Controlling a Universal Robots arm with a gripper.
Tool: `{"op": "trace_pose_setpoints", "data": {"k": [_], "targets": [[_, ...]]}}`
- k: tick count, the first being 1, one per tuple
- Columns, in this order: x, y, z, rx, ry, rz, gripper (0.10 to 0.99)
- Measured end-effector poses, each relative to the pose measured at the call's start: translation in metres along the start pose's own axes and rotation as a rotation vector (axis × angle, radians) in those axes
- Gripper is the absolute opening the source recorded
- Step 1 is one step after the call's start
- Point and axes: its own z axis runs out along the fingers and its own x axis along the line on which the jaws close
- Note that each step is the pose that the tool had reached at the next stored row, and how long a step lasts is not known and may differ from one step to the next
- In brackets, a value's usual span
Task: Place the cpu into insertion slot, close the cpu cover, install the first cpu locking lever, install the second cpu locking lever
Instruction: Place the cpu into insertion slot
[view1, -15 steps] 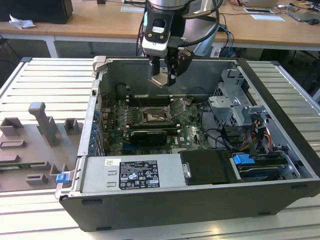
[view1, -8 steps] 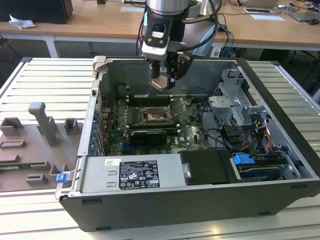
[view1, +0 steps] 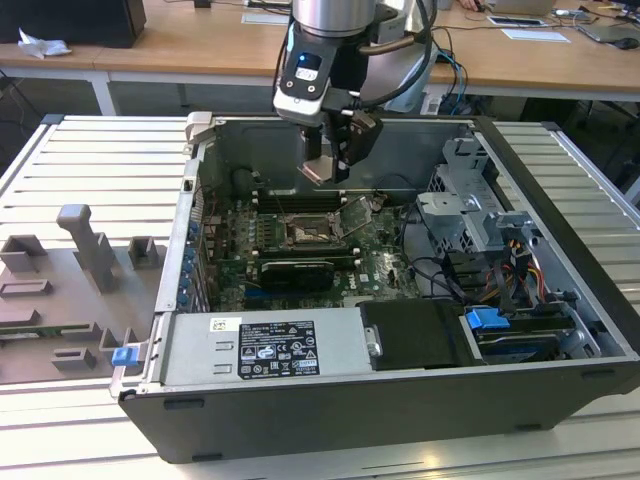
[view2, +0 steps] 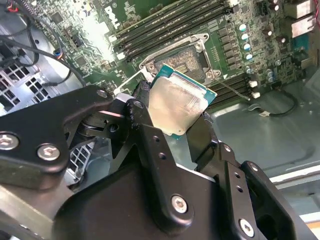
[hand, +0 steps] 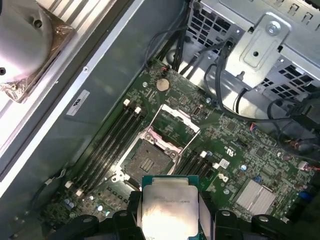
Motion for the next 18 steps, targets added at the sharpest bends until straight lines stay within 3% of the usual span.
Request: {"op": "trace_pose_setpoints", "data": {"k": [13,18], "targets": [[0.0000,-0.0008,0.0072,-0.003,-0.0141,0.184,0.541],[-0.0001,-0.0012,0.0123,-0.005,-0.0233,0.306,0.541]]}}
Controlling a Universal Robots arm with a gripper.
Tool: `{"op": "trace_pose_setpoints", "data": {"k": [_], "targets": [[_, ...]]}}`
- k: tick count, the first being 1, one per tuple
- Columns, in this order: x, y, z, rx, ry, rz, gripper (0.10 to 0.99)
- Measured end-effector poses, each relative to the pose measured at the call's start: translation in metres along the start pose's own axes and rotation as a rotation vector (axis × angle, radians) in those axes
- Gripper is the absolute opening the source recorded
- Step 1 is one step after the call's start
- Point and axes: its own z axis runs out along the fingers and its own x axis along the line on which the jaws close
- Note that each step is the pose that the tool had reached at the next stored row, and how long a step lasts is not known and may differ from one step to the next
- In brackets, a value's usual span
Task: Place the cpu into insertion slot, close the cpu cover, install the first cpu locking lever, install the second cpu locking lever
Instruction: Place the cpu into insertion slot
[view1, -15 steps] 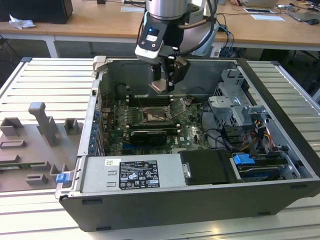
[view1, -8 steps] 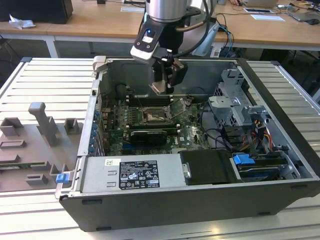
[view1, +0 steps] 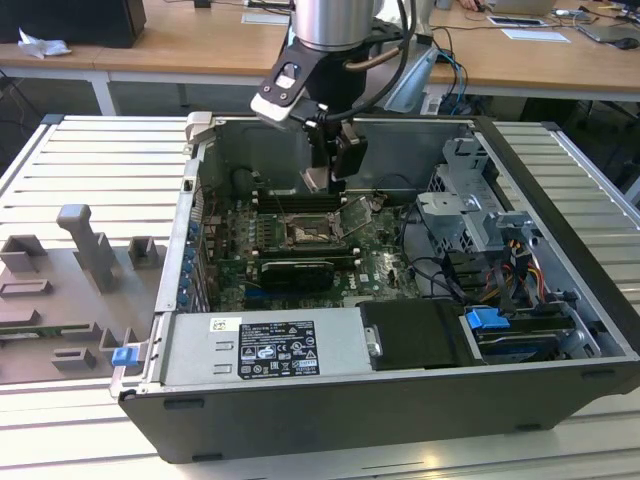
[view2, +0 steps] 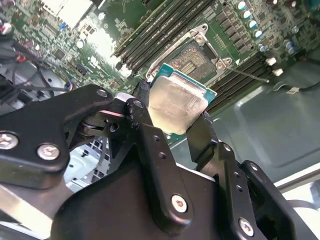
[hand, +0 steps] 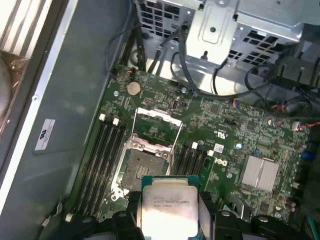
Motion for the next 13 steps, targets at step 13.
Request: {"op": "trace_pose_setpoints", "data": {"k": [13], "targets": [[0.0001,-0.0016,0.0200,0.003,-0.0103,0.096,0.541]]}}
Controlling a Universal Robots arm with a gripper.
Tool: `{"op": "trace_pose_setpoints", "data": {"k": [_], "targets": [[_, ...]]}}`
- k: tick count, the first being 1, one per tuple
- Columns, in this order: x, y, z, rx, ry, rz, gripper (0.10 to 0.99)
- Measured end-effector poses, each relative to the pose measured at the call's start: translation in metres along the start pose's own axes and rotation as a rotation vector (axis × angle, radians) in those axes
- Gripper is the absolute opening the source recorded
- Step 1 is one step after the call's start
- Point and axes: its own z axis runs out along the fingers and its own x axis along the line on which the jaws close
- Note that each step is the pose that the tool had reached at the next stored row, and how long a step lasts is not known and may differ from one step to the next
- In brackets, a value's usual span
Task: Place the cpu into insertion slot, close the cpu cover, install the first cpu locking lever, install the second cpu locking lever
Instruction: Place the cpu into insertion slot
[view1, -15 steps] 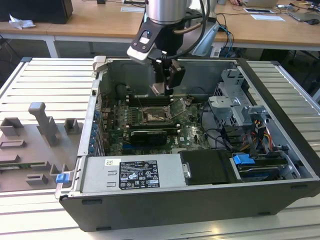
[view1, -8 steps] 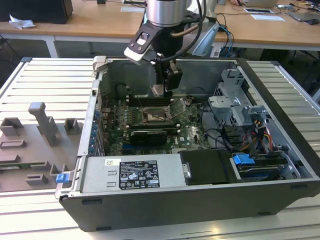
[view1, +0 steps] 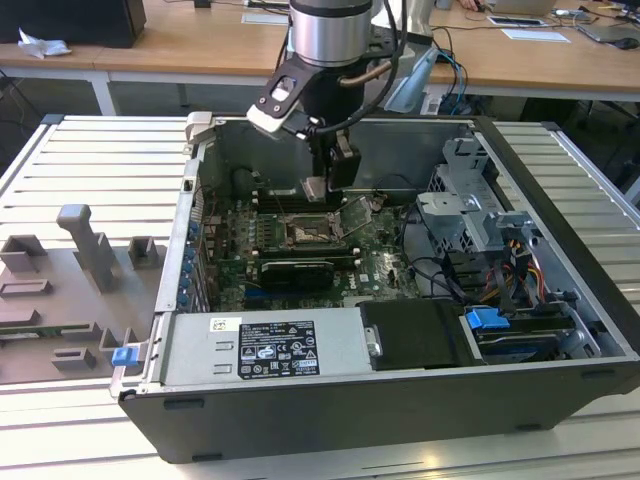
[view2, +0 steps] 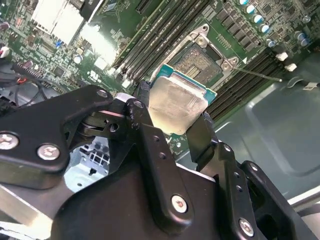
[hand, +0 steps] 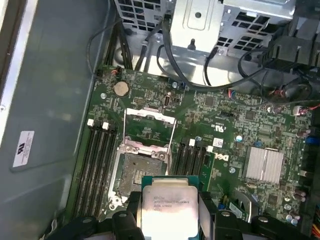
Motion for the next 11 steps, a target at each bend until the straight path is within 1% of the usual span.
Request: {"op": "trace_pose_setpoints", "data": {"k": [1,2,3,4,5,9,11], "targets": [[-0.0001,-0.0003,0.0044,0.000,-0.0032,0.045,0.541],[-0.0001,-0.0005,0.0072,0.000,-0.0052,0.075,0.541],[-0.0002,-0.0009,0.0115,-0.001,-0.0088,0.123,0.541],[-0.0002,-0.0014,0.0164,-0.001,-0.0112,0.157,0.541],[0.0004,-0.0019,0.0206,-0.001,-0.0123,0.171,0.541],[0.0043,-0.0019,0.0290,-0.001,-0.0125,0.175,0.541],[0.0047,-0.0029,0.0358,-0.001,-0.0126,0.175,0.541]]}}
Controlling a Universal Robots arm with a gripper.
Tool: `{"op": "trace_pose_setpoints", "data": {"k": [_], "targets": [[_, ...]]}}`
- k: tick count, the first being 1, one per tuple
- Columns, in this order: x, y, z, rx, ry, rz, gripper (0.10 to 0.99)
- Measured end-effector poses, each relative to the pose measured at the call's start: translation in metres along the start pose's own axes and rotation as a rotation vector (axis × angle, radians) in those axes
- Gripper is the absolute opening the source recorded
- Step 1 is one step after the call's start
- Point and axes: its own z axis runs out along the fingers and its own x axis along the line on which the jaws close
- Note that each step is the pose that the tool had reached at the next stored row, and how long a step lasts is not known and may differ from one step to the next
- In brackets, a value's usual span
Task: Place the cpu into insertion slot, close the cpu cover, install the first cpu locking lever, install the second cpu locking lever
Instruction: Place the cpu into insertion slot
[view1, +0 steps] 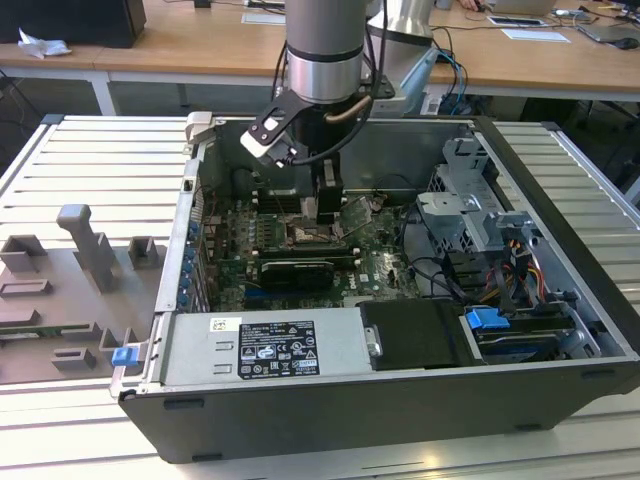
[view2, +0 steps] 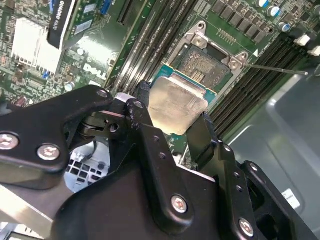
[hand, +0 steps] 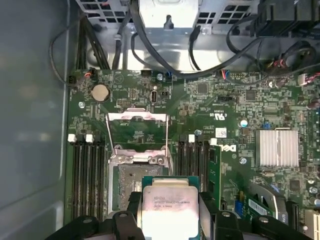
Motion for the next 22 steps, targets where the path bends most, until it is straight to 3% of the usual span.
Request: {"op": "trace_pose_setpoints", "data": {"k": [9,13,19,22], "targets": [[-0.0001,-0.0015,0.0079,0.000,0.0000,0.000,0.541],[0.0009,-0.0033,0.0172,0.000,0.0000,0.000,0.541],[0.0185,-0.0037,0.0262,0.005,-0.0001,0.000,0.541],[0.0207,-0.0041,0.0330,0.006,-0.0001,0.000,0.541]]}}
